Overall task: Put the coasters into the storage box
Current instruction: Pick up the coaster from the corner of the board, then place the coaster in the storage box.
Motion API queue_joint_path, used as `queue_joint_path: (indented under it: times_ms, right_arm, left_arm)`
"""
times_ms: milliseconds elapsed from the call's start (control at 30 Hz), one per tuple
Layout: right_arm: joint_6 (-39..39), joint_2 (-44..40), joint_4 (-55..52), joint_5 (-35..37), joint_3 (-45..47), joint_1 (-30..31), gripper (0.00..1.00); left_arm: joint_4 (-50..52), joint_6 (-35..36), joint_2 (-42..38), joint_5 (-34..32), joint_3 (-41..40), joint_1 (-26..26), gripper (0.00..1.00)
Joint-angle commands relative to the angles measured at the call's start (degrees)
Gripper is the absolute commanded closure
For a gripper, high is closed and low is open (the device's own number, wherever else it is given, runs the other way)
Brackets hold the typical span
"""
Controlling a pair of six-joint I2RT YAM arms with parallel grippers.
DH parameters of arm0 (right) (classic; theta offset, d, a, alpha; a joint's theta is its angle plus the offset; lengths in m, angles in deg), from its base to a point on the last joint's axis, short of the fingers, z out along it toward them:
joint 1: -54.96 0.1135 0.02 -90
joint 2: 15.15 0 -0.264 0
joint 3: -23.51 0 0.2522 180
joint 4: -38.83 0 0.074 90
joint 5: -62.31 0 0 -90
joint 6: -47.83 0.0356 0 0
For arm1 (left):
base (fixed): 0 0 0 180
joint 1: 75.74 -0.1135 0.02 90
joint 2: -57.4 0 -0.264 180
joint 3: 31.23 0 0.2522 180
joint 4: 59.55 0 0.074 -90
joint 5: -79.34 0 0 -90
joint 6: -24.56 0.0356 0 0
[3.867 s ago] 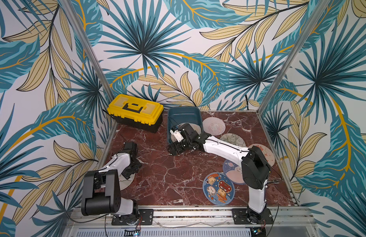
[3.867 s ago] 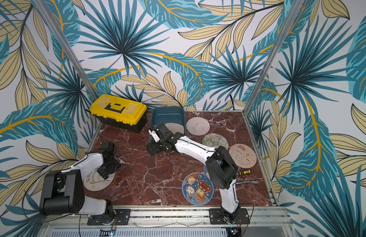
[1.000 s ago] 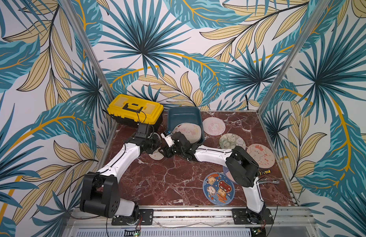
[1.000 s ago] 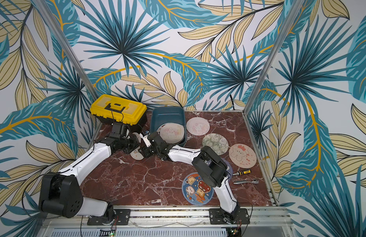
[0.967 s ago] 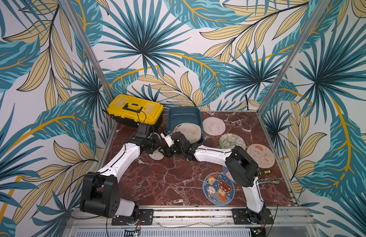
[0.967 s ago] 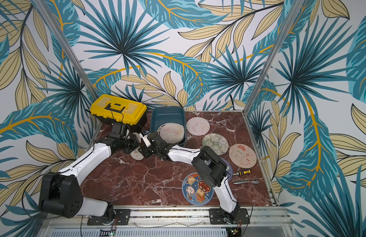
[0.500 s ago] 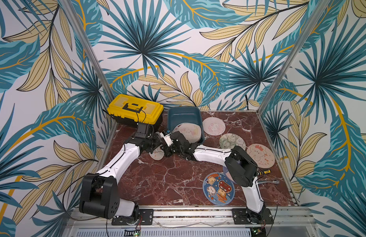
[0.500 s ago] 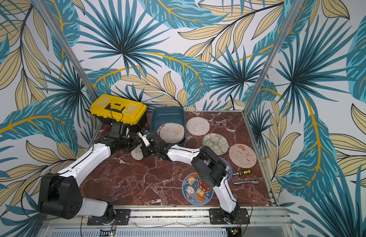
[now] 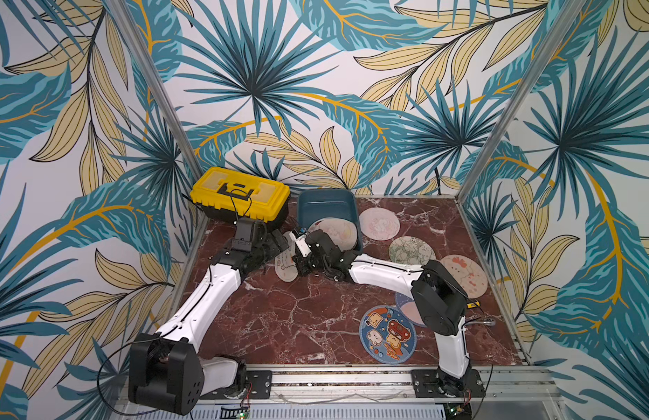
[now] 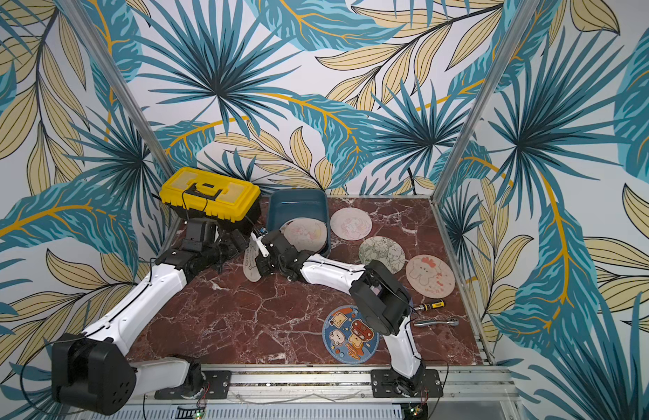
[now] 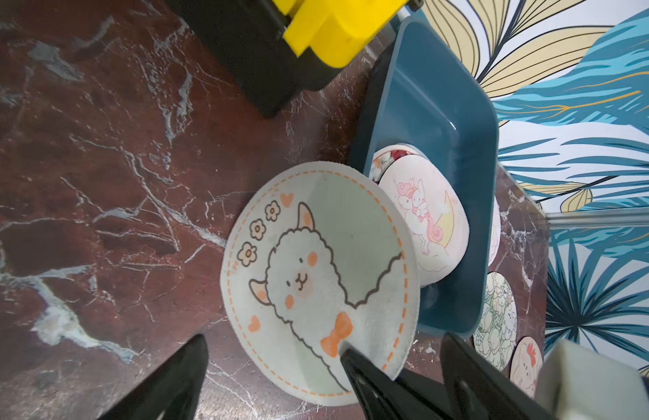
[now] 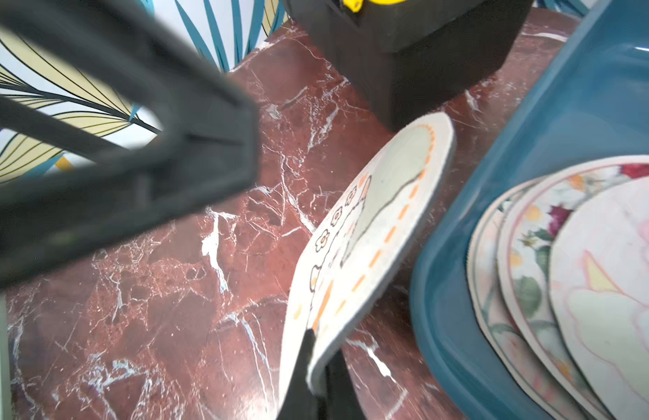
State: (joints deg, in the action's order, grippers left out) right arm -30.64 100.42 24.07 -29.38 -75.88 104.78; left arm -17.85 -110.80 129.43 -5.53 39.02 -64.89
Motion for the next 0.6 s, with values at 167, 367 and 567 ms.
queue_joint_path:
  times_ms: [167, 367, 567]
  right_arm:
    - [-3.43, -5.17, -13.76, 5.19, -8.03, -0.93, 1.00]
    - [-2.95, -4.78, -23.62, 7.15, -16.40, -3.12, 1.00]
    - [-2.37, -1.73, -31.24, 7.86, -24.43, -6.77, 1.00]
  left_arm:
    - [-2.73, 3.04, -1.63, -0.61, -1.99, 0.21, 0.00]
    - [-5.35, 5.09, -1.37, 2.93, -3.17, 0.22, 0.01]
    - [-9.50, 8.03, -1.61, 5.93, -5.02, 1.07, 0.00]
